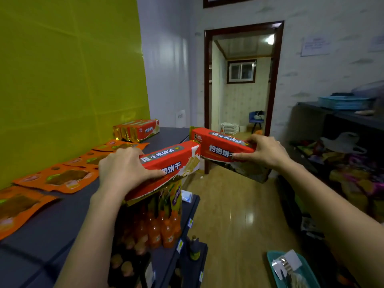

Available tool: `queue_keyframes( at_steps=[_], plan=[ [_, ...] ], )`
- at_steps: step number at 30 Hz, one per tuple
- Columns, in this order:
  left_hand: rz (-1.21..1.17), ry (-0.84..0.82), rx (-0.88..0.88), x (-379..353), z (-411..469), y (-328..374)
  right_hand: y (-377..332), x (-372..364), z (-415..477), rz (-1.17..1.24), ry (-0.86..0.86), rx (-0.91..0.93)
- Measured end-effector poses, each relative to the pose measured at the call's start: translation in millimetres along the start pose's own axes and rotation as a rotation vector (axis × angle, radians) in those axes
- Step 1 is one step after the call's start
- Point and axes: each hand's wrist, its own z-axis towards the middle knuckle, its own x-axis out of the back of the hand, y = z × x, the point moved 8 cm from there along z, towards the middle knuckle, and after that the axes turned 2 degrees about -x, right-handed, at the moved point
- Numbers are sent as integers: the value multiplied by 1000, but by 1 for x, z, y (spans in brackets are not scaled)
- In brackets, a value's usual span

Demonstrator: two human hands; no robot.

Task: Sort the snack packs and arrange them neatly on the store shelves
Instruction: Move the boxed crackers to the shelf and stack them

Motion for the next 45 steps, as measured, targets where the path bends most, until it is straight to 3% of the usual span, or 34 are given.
queue_keyframes(
  at_steps=[14,20,34,45],
  plan=[
    [-5,43,269,-73,153,74,90,-18,247,-35,9,134],
    [108,112,346,-98,201,88,100,-42,333,44,-20,215],
    [293,74,407,-169,332,65,48,-121,494,203,-54,482],
    [356,70,452,-213,412,26,0,-183,577,348,-283,757]
  ],
)
